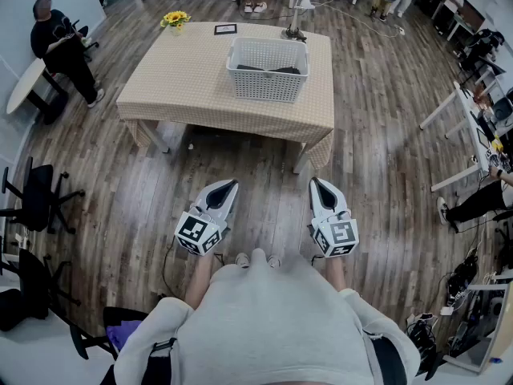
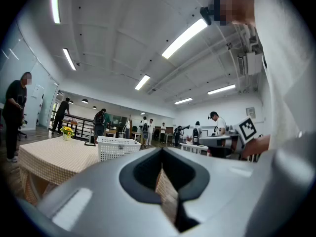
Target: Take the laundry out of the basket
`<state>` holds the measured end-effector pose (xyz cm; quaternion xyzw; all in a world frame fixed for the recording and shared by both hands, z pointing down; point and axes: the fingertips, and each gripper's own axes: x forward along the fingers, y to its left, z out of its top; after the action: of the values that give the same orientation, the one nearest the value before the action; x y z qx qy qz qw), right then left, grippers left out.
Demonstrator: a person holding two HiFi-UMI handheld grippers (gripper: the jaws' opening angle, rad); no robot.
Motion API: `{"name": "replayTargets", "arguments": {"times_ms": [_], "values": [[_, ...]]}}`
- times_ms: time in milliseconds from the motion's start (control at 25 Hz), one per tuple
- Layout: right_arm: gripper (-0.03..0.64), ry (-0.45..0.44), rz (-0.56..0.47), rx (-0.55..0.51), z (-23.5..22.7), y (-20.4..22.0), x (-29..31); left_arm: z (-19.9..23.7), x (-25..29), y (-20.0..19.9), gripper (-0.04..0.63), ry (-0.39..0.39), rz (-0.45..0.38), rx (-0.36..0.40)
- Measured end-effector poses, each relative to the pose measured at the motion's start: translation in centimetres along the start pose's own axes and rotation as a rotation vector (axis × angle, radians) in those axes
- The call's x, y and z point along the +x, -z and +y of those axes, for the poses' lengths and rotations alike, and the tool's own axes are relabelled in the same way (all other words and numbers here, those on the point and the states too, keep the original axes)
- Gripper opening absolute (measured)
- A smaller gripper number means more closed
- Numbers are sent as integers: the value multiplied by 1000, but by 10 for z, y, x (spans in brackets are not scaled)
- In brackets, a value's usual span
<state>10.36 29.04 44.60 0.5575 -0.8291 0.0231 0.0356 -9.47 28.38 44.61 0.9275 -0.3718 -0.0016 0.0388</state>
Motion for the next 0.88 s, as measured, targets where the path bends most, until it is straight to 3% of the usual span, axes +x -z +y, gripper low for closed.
{"name": "replayTargets", "arguments": {"times_ms": [880], "values": [[-2, -47, -23, 39, -16, 7, -36, -40, 4, 0, 8, -25, -5, 4]]}}
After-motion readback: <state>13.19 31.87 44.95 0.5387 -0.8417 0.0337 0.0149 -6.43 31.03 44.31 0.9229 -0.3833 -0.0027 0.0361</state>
